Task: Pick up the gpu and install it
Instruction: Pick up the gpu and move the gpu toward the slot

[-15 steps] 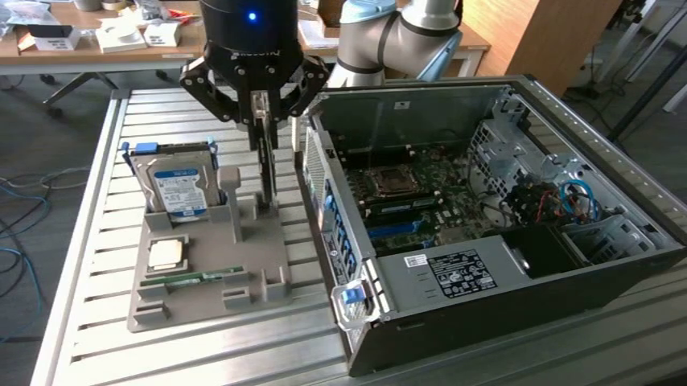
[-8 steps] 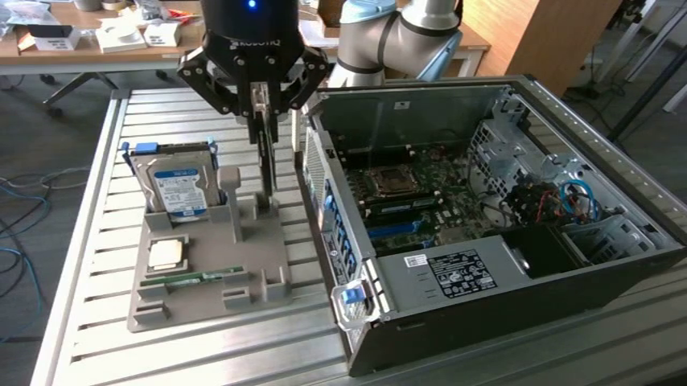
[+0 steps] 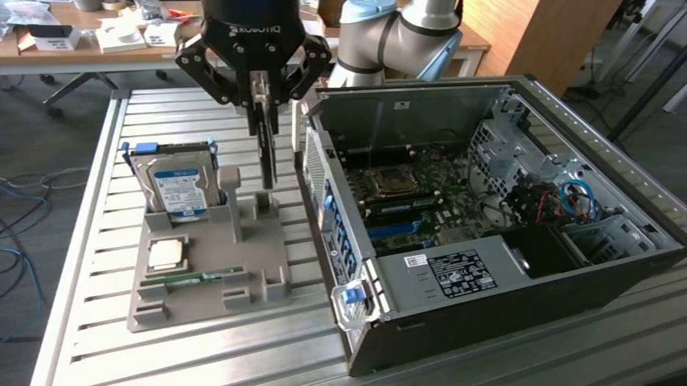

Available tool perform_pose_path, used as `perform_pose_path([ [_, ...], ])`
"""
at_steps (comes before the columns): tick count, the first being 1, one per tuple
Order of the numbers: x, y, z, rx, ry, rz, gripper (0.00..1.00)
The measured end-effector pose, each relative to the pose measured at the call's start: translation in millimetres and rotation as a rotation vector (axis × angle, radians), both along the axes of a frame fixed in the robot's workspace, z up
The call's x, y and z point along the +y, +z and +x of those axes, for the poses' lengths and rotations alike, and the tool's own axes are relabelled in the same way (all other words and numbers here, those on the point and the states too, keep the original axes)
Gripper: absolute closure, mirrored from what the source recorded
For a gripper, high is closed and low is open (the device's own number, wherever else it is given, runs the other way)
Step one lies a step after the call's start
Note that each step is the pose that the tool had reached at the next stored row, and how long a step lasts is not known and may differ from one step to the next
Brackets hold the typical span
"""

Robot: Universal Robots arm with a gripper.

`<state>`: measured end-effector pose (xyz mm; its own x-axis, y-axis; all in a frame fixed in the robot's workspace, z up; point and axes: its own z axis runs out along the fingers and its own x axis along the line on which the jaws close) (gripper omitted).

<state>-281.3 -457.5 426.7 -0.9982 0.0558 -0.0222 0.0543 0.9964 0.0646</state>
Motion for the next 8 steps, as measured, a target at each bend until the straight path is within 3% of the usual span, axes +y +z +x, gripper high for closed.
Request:
perform_pose_path([
  [8, 0.0, 10.7, 0.5, 0.0, 0.0, 0.001, 0.74],
])
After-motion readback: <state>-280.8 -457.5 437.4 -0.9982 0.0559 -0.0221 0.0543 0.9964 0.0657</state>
